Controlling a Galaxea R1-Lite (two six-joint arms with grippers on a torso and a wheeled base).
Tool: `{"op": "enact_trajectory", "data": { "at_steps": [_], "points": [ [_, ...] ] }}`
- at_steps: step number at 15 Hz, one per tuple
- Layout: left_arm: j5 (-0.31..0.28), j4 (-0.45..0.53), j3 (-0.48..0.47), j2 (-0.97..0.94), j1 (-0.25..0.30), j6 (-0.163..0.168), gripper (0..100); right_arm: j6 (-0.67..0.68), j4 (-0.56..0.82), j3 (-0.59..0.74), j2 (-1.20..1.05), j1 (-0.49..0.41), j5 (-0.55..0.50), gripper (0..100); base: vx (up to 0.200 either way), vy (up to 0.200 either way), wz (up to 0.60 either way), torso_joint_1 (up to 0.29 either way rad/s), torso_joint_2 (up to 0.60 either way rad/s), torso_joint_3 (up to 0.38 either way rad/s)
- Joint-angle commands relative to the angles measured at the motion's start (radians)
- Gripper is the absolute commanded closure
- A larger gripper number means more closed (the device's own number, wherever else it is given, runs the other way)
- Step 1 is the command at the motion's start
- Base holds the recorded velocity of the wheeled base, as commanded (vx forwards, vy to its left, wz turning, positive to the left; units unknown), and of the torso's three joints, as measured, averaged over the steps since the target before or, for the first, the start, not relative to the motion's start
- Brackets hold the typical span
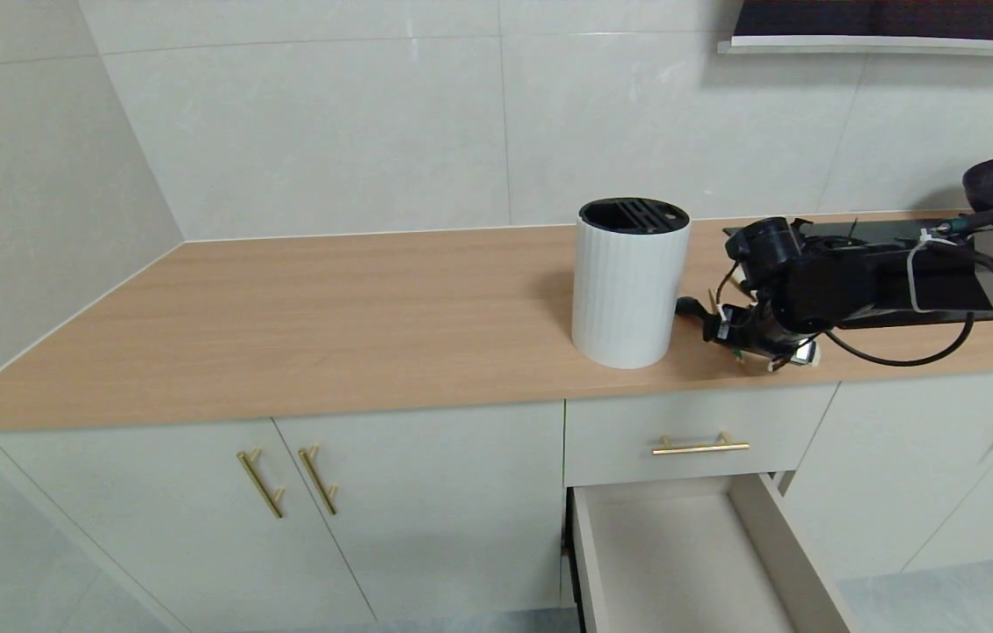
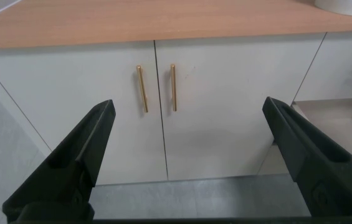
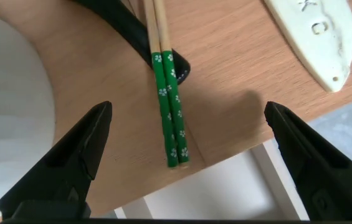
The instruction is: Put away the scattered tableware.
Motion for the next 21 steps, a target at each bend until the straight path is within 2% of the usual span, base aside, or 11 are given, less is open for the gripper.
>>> {"op": "enact_trajectory", "data": {
  "at_steps": [1, 9, 10, 21],
  "points": [
    [0.0, 0.0, 0.0, 0.001, 0.0, 0.0, 0, 0.001, -0.001, -0.001, 0.003, 0.002, 0.0, 0, 0.0, 0.0, 0.0, 0.0, 0.0, 0.0],
    [0.0, 0.0, 0.0, 0.001, 0.0, 0.0, 0, 0.001, -0.012, -0.001, 0.014, 0.005, -0.001, 0, 0.0, 0.0, 0.0, 0.0, 0.0, 0.0],
    [0.0, 0.0, 0.0, 0.001, 0.0, 0.0, 0, 0.001, -0.012, -0.001, 0.018, 0.007, -0.001, 100, 0.0, 0.0, 0.0, 0.0, 0.0, 0.0],
    [0.0, 0.0, 0.0, 0.001, 0.0, 0.0, 0, 0.002, -0.009, 0.008, -0.026, 0.013, -0.006, 100, 0.0, 0.0, 0.0, 0.0, 0.0, 0.0]
  ]
}}
